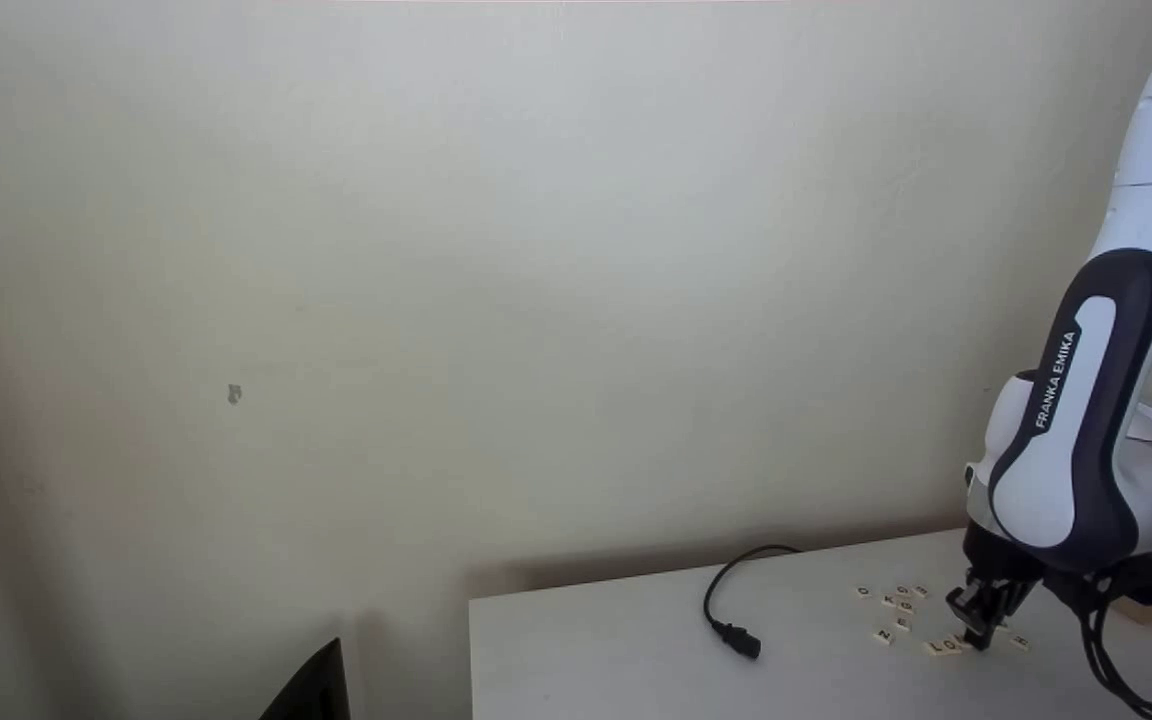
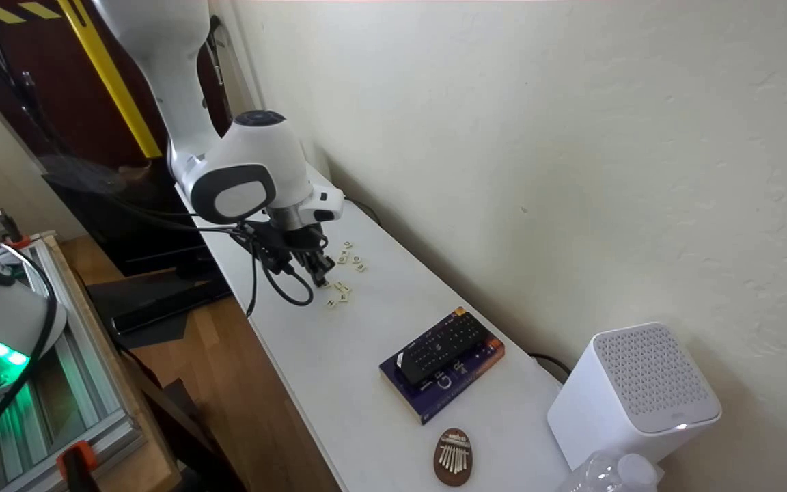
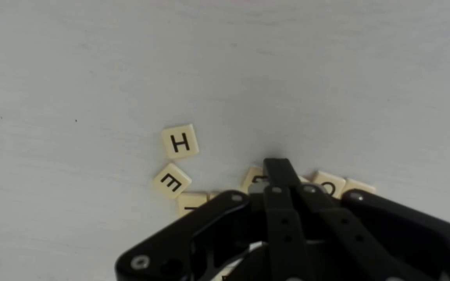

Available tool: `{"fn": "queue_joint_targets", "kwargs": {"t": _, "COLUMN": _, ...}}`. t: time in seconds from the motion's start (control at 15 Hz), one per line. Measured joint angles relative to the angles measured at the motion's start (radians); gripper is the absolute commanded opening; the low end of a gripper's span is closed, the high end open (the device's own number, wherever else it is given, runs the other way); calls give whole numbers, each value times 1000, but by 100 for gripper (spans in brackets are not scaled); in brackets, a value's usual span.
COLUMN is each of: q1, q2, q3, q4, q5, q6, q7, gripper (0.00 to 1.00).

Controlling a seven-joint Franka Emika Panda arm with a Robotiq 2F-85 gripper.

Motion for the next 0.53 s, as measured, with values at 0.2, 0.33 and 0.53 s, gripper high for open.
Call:
{"fn": "queue_joint_targets", "kwargs": {"t": 0.2, "q1": 0, "q2": -2, "q3": 0, "q4": 0, "q5": 0, "q6": -6, "q7": -1, "gripper": 0}}
{"fn": "queue_joint_targets", "kwargs": {"t": 0.33, "q1": 1, "q2": -2, "q3": -1, "q4": 0, "q5": 0, "q6": -7, "q7": -1, "gripper": 0}}
{"fn": "queue_joint_targets", "kwargs": {"t": 0.53, "q1": 1, "q2": -2, "q3": -1, "q4": 0, "q5": 0, "q6": -9, "q7": -3, "gripper": 0}}
